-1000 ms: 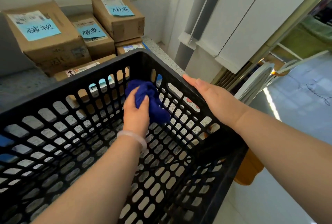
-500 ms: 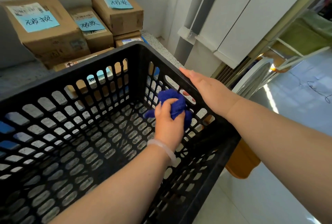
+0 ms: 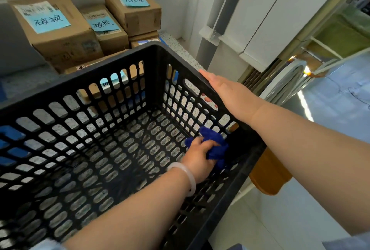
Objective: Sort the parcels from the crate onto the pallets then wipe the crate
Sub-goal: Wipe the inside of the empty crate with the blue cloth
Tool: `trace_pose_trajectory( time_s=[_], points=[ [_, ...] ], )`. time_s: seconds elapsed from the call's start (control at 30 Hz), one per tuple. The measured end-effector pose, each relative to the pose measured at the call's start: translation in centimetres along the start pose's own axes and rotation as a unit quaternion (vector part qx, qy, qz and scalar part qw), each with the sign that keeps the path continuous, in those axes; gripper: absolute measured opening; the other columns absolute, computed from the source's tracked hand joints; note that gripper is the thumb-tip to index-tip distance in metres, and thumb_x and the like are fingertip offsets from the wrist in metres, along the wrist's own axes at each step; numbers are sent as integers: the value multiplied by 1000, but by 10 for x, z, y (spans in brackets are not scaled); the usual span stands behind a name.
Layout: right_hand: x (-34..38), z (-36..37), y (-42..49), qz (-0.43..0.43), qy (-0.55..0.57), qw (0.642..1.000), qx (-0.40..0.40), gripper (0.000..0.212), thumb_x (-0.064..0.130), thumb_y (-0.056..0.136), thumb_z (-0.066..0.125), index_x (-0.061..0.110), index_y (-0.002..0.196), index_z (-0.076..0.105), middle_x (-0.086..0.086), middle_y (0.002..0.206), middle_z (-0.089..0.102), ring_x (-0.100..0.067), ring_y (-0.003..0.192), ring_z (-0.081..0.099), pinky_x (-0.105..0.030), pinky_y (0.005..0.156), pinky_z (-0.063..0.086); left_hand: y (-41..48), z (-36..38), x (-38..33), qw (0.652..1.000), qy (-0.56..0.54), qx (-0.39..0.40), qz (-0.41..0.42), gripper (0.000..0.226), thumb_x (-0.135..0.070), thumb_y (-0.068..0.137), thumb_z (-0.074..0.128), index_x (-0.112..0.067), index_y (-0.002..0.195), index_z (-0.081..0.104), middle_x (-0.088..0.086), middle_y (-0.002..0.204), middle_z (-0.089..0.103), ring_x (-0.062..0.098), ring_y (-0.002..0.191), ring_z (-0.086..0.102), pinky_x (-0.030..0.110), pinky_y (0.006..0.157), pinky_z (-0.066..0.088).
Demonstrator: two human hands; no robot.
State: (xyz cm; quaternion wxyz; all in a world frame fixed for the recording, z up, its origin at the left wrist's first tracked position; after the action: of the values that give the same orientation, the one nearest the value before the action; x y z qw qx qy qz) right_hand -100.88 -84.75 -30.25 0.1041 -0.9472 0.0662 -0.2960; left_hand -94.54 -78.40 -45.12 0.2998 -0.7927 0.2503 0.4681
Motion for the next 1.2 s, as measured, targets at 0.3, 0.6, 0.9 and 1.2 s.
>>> trace_pose_trajectory(
  time_s=[0.3,0.6,0.9,1.2],
  points=[
    [-2,0,0,3,42,999,-6,48,47,105,13,45,152,25,16,159,27,-5,146,20,-18,109,10,13,1,48,998,42,24,-32,33,-16,95,56,-23,128,59,-2,141,38,21,127,45,24,107,30],
    [0,-1,-2,13,63,998,12,50,49,103,12,46,152,22,16,159,26,-5,143,21,-16,104,10,10,-146,42,876,-308,-354,-114,24,-21,99,53,-44,102,52,-9,121,52,14,112,51,42,106,39],
    [-5,0,1,14,68,998,6,51,53,102,14,47,151,25,18,157,29,7,132,23,-17,107,11,31,-125,36,907,-186,-360,-114,36,-7,96,50,-28,124,52,2,145,31,17,119,40,31,99,30],
    [-5,0,0,11,78,997,4,47,50,104,18,48,150,28,17,156,31,-4,144,24,-19,109,12,2,14,49,985,-61,35,-156,41,-11,91,56,-46,112,55,-11,136,38,16,123,45,40,108,38]
  ],
)
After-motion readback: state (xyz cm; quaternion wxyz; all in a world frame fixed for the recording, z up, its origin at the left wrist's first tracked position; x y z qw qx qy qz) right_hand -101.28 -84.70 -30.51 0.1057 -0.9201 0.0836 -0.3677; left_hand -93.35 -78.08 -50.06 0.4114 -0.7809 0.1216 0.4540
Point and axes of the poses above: each hand's wrist, its own y-axis towards the middle knuckle, its own z-axis out of the palm, x = y × z, the point moved 9 cm from there along y, towards the middle knuckle
